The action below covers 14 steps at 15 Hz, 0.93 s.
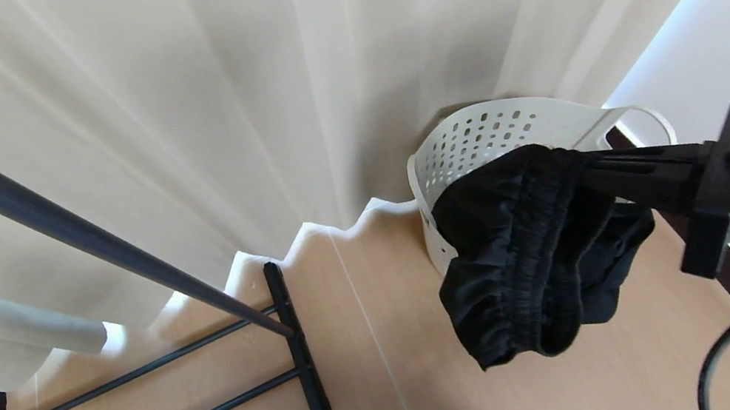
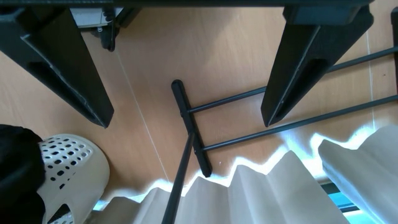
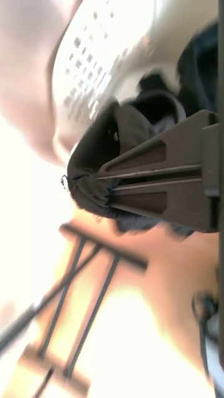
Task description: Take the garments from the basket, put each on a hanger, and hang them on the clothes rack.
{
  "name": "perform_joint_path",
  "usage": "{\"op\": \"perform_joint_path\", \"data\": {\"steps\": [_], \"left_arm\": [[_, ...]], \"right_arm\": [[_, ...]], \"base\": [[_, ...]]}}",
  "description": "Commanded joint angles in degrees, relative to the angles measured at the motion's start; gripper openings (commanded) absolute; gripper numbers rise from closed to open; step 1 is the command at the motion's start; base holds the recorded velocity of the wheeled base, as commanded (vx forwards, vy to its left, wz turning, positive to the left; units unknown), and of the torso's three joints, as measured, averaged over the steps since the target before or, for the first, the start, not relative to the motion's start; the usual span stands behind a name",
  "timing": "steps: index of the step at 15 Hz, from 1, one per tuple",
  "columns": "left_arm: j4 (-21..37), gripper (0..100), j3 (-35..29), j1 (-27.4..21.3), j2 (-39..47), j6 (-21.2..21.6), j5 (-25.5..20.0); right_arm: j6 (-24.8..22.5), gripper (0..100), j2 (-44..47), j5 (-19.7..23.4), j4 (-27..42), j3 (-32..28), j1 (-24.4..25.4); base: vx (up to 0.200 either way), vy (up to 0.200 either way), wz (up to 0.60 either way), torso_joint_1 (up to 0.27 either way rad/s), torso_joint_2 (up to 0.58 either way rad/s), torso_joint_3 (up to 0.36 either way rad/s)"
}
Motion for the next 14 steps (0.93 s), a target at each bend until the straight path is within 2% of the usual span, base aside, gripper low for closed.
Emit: {"op": "perform_joint_path", "data": {"steps": [1,9,12,14], "left_arm": [[0.00,100,0.04,0.00,-0.01,0.03,-0.04],[0.00,100,0.04,0.00,0.08,0.30,-0.13],[0.08,100,0.22,0.00,0.08,3.90,-0.22],[0.08,100,0.22,0.00,-0.01,4.16,-0.22]], "right_arm": [[0.84,0,-4.63,-0.12,-0.64,2.51,3.03],[0.84,0,-2.96,-0.20,-0.64,2.69,3.03],[0.84,0,-2.96,-0.20,-0.64,2.78,3.03],[0.84,0,-2.88,-0.20,-0.55,2.78,3.03]], "base": [[0.000,0.000,0.00,0.000,0.00,0.000],[0.000,0.000,0.00,0.000,0.00,0.000],[0.000,0.000,0.00,0.004,0.00,0.136],[0.000,0.000,0.00,-0.007,0.00,0.193]]}}
